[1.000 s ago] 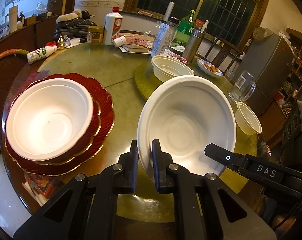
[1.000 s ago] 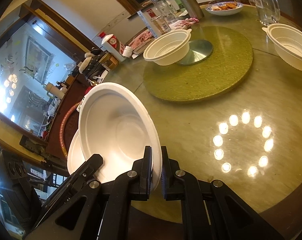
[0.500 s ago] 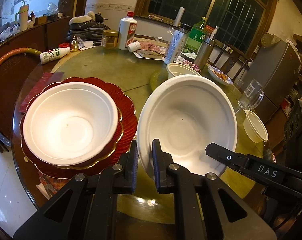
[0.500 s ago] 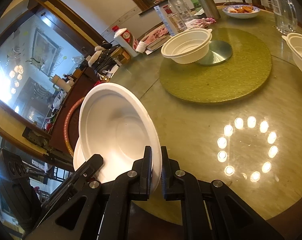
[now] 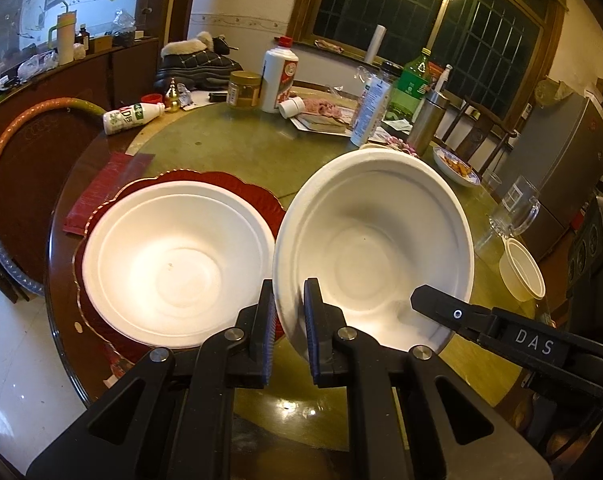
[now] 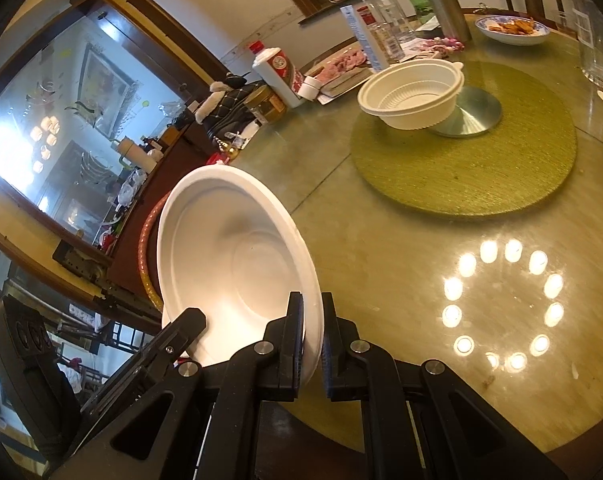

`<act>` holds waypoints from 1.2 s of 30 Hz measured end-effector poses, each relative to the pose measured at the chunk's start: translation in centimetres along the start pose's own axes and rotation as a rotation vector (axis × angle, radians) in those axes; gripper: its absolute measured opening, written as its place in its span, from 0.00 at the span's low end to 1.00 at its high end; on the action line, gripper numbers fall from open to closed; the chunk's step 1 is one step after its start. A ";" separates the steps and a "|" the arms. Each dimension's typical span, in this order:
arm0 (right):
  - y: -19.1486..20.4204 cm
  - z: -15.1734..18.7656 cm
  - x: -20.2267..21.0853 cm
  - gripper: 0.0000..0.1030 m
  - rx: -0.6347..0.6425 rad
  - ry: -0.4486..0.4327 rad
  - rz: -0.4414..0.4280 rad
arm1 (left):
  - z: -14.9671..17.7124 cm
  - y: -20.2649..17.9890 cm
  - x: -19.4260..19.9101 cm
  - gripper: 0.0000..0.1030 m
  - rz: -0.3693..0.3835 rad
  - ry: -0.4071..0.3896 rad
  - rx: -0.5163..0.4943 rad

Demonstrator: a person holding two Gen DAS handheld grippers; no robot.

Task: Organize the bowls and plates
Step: 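Lower the smaller white bowl into the large white bowl on the stack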

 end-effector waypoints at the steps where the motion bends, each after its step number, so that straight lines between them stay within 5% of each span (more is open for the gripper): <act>1: 0.2 -0.1 -0.1 0.07 0.004 0.000 -0.005 | -0.1 0.2 0.1 0.11 -0.002 -0.004 0.005; 36: 9.5 -3.7 -3.2 0.07 0.156 0.016 -0.069 | -5.2 6.6 2.9 0.12 -0.076 -0.108 0.095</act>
Point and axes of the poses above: each gripper's, at about its wrist camera, not at the fingertips, and x roughly against the way its jaws point, y to its left, z to its underside, the point moved 7 cm from there along -x, roughly the way its jaws point, and after that the axes turned 14 degrees about x, right-handed, at the moved point
